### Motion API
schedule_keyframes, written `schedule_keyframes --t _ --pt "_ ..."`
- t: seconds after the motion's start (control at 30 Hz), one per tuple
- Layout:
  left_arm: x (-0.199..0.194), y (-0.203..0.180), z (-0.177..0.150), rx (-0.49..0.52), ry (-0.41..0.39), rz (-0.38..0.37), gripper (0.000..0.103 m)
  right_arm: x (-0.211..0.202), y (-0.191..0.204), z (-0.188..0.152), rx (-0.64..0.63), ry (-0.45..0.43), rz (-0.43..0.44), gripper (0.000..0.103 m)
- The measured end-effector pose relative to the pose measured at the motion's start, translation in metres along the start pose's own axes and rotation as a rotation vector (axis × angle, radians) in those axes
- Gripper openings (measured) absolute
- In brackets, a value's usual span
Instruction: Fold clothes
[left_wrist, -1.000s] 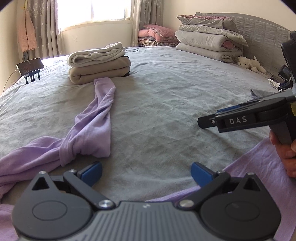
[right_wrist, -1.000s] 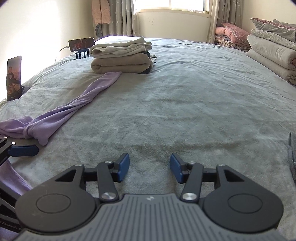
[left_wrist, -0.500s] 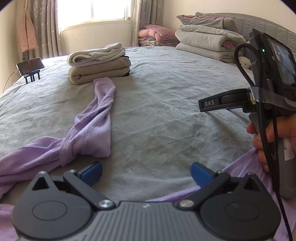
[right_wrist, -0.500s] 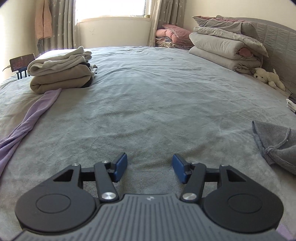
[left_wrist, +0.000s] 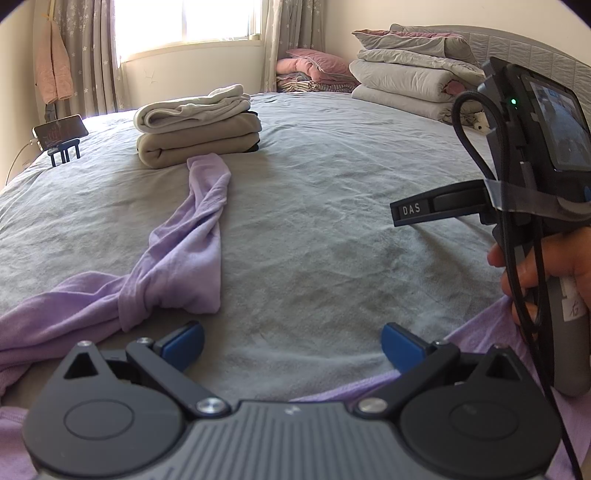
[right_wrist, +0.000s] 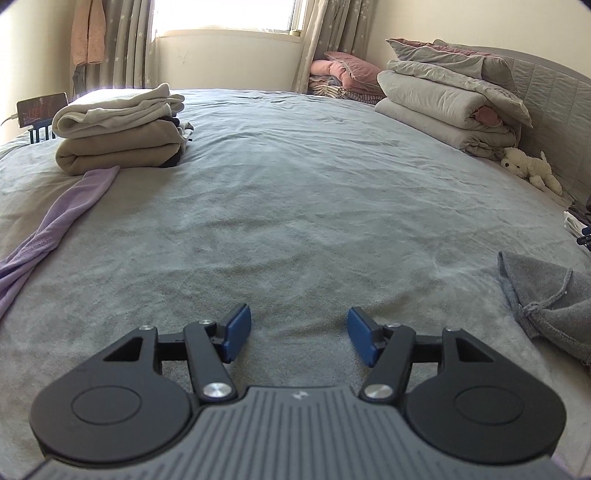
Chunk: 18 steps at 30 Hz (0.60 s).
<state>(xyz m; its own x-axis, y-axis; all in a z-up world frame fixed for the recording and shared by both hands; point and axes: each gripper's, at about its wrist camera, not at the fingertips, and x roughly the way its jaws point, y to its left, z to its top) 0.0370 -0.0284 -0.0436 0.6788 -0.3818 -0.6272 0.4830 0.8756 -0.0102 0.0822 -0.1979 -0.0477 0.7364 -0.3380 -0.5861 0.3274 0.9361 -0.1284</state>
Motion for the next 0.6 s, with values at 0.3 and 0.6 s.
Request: schedule_keyframes --t 0.3,0.6 --pt "0.0000 0.0000 -0.0001 0.000 0.000 0.000 0.103 0.0016 -0.0010 0.0003 0.005 0.000 0.011 0.064" --pt "0.0001 0.0000 -0.0001 0.000 0.000 0.000 0.103 0.0016 -0.0030 -0.0006 0.019 0.001 0.025 0.065"
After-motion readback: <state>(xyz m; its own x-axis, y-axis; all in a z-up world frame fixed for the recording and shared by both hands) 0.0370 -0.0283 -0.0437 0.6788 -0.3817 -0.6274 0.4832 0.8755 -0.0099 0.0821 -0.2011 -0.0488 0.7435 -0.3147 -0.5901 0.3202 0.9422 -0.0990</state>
